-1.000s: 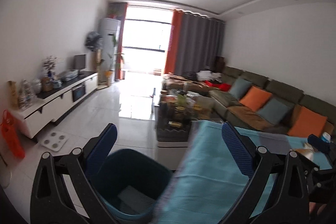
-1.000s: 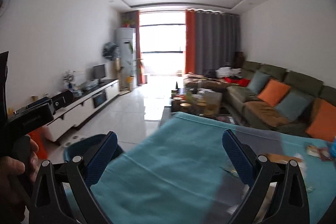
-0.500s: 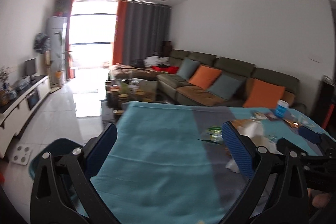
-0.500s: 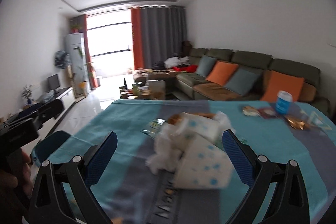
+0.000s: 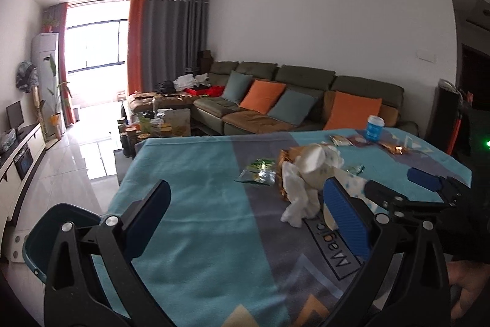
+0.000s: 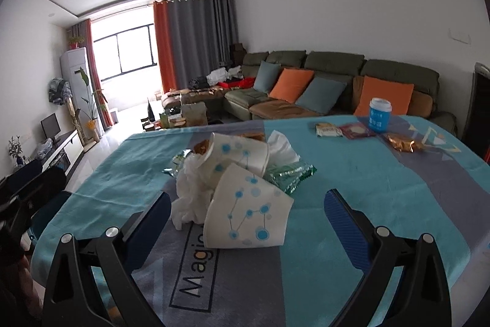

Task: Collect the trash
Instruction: 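Grasp the blue-dotted white paper cup with the right tool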

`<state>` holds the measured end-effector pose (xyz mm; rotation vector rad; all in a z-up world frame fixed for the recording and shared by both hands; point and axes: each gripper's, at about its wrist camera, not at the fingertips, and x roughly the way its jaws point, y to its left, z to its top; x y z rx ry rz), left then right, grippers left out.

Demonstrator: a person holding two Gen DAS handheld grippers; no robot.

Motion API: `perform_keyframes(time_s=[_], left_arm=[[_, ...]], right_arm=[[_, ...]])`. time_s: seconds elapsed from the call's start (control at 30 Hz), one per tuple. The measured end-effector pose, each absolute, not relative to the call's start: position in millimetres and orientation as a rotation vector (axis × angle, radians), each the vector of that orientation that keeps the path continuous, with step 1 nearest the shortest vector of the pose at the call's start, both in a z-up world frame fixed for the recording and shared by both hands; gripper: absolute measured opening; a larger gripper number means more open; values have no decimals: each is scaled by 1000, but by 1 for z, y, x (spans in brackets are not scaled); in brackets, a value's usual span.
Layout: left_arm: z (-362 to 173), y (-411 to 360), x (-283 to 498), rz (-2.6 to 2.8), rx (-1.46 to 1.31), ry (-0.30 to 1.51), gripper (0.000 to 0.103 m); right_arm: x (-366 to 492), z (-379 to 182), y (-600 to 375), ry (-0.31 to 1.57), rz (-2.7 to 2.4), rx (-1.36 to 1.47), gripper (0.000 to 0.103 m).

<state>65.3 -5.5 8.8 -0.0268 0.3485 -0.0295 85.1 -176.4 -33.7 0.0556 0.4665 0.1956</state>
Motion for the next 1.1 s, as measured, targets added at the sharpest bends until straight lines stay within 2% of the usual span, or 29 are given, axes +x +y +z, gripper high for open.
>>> perform_keyframes(time_s=[0.4, 0.93, 1.1], left_arm=[[-1, 0, 84, -50, -13, 379, 98], [-3, -2, 139, -97, 38, 391, 98], [-6, -7, 158, -113, 32, 410, 98]], right_arm=[[118, -50, -166, 578, 165, 122, 97], [148, -74, -160, 704, 61, 76, 97], [154, -81, -160, 743, 75, 78, 85]])
